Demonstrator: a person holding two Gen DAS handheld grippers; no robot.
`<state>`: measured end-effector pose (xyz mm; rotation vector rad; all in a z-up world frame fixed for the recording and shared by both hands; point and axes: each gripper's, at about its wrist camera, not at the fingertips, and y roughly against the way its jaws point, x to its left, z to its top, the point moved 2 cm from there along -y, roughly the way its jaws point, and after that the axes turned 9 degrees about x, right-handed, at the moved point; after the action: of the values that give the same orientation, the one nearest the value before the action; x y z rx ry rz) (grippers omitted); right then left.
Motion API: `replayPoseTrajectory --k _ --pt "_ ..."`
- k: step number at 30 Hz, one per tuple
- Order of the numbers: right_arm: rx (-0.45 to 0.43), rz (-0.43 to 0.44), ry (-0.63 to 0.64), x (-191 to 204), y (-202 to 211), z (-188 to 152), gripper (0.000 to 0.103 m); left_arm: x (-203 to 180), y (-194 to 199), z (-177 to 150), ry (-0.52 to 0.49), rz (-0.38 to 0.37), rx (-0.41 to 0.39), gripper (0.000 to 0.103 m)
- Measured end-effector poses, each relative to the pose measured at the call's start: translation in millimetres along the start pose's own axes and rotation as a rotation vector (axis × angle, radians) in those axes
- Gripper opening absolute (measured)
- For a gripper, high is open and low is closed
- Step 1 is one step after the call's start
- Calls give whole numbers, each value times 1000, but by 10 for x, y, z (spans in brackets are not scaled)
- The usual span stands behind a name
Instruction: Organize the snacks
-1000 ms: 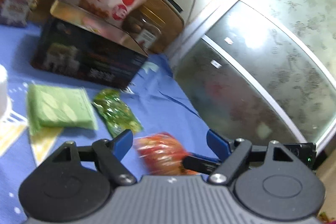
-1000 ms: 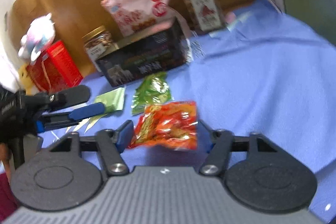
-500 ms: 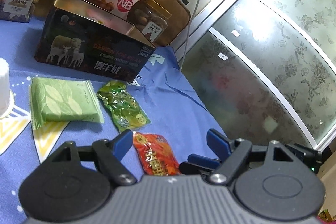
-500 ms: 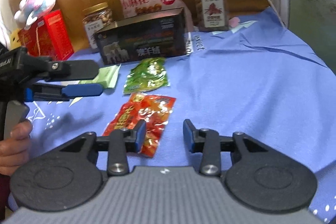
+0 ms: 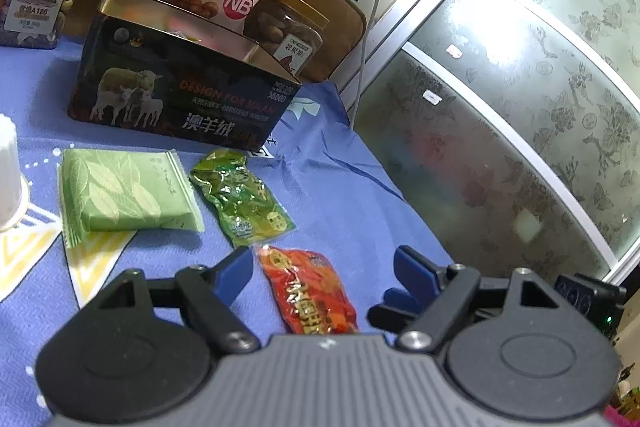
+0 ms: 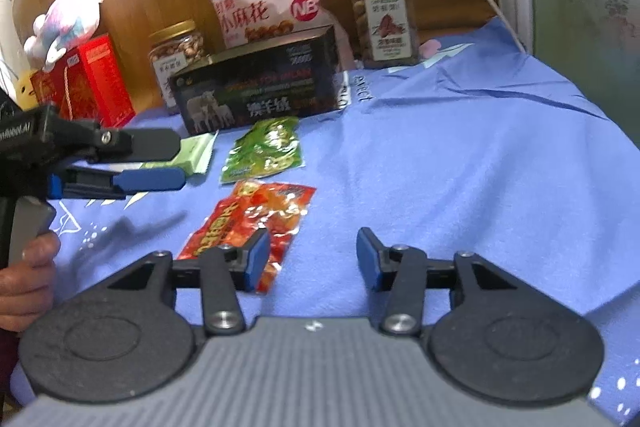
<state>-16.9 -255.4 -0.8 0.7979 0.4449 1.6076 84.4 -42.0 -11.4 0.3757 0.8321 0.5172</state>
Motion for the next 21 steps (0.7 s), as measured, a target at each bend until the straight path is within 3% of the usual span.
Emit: replayPoseTrajectory --k 14,21 --pt "-41 64 -101 -333 135 -82 55 -30 -147 -44 -53 63 56 80" --pt "-24 60 -50 -342 109 -127 55 -23 -160 -54 -54 66 66 80"
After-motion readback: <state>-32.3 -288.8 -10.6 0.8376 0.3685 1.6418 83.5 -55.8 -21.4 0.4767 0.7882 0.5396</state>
